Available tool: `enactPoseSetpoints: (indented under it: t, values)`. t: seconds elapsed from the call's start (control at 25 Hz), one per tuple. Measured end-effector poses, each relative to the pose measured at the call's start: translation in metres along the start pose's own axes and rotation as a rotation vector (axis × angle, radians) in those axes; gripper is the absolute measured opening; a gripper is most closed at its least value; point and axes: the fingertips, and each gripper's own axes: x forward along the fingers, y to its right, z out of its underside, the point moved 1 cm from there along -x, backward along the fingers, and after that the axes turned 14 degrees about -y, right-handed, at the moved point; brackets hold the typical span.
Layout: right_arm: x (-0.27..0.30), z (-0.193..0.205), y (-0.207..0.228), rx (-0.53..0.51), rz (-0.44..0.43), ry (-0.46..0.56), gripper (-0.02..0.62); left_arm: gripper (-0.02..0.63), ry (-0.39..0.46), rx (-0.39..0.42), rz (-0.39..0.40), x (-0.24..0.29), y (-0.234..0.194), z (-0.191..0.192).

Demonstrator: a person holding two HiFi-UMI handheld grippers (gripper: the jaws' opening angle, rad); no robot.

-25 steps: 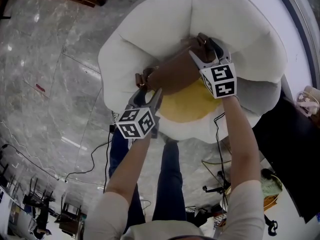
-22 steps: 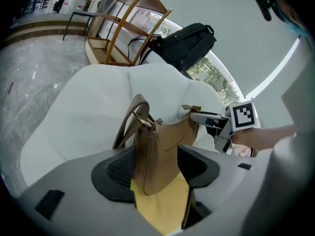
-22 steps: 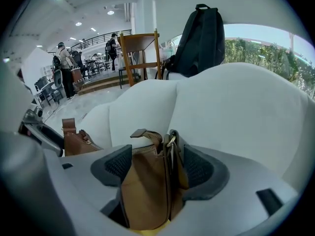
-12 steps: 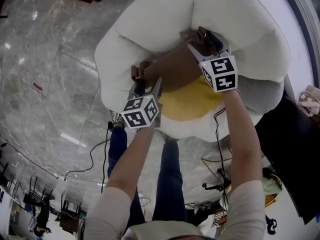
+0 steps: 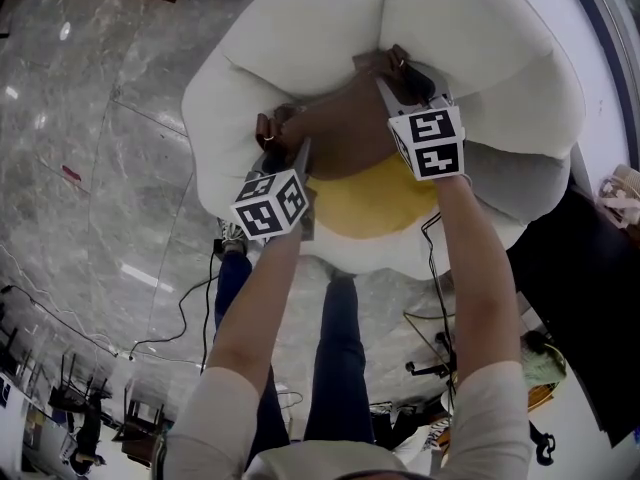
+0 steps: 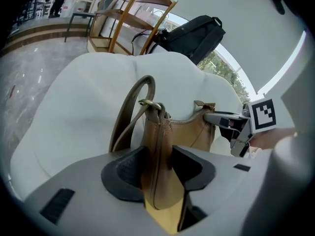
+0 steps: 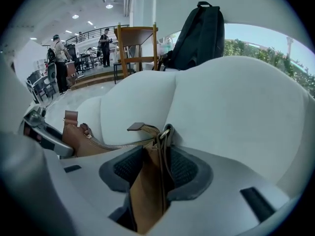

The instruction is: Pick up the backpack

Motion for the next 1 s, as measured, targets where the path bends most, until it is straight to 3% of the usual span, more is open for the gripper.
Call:
enactPoseSetpoints:
  t: [0.28, 0.8, 1.0]
  values:
    - [-0.016, 0.01, -0.001, 0.044, 0.037, 0.016, 0.16, 0.142, -0.021, 0.068, 0.029, -0.003, 0.008, 0.007]
    - [-0.068, 0.054, -0.004, 0.196, 0.089, 0.054, 0.149, 0.117, -0.059, 0.234, -0.009, -0.016, 0.03, 0.03]
    - [-0.108, 0.073, -0.007, 0.321, 0.132, 0.103, 0.146, 0.11, -0.047, 0.387, -0.04, -0.039, 0.048, 0.021]
